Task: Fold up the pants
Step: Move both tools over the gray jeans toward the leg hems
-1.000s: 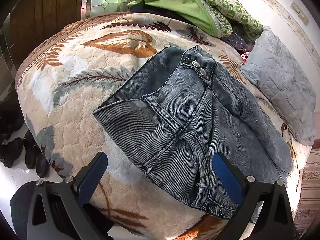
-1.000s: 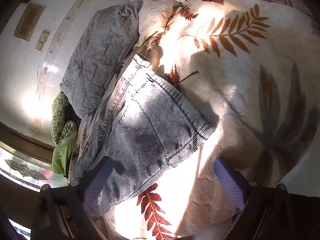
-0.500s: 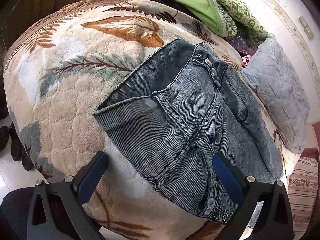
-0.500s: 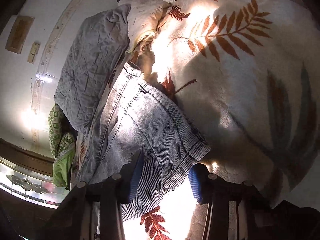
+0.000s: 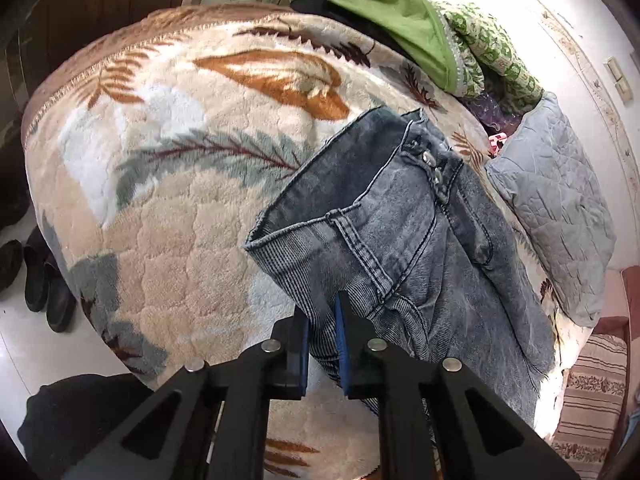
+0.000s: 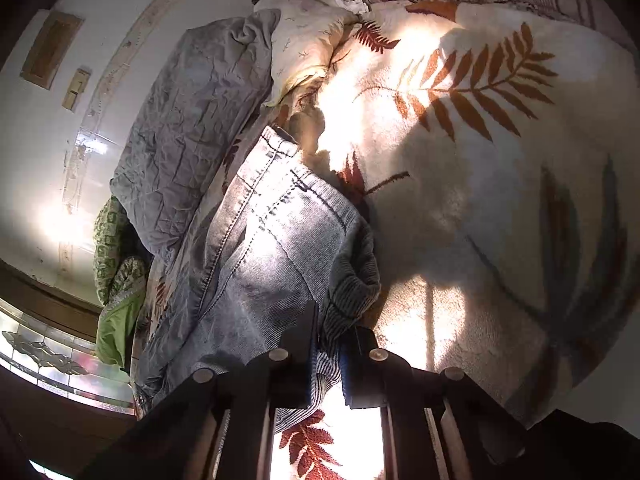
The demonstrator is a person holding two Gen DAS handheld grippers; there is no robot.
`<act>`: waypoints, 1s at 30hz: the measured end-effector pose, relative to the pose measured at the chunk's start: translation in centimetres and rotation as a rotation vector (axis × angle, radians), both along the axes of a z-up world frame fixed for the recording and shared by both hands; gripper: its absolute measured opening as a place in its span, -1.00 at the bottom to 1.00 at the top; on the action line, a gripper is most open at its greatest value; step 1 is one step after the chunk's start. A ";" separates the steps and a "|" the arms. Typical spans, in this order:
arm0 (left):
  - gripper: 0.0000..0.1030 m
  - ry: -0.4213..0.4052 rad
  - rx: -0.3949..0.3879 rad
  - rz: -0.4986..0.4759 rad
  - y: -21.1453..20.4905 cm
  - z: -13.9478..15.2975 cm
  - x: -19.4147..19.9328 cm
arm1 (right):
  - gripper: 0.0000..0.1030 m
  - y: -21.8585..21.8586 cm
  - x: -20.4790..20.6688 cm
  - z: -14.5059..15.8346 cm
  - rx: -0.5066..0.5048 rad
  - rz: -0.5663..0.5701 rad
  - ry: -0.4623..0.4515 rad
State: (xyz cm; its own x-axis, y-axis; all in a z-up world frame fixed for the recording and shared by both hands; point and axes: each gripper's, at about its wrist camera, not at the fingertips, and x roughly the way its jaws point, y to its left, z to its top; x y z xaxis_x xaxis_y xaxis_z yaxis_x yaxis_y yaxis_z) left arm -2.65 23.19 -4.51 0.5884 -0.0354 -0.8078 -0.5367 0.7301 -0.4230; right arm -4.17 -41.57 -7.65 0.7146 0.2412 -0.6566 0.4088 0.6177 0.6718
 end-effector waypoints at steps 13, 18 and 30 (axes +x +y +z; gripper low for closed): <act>-0.70 0.047 0.052 0.066 -0.8 0.0 -1.6 | -0.65 -0.8 -0.6 0.3 -0.102 -0.011 0.150; -0.13 0.024 0.107 0.121 -0.3 2.4 -2.5 | -0.54 -1.6 -2.7 2.8 -0.153 -0.125 0.074; 0.64 0.197 0.180 -0.167 -4.8 -0.5 3.3 | 0.30 0.6 1.0 0.0 -0.026 0.048 0.142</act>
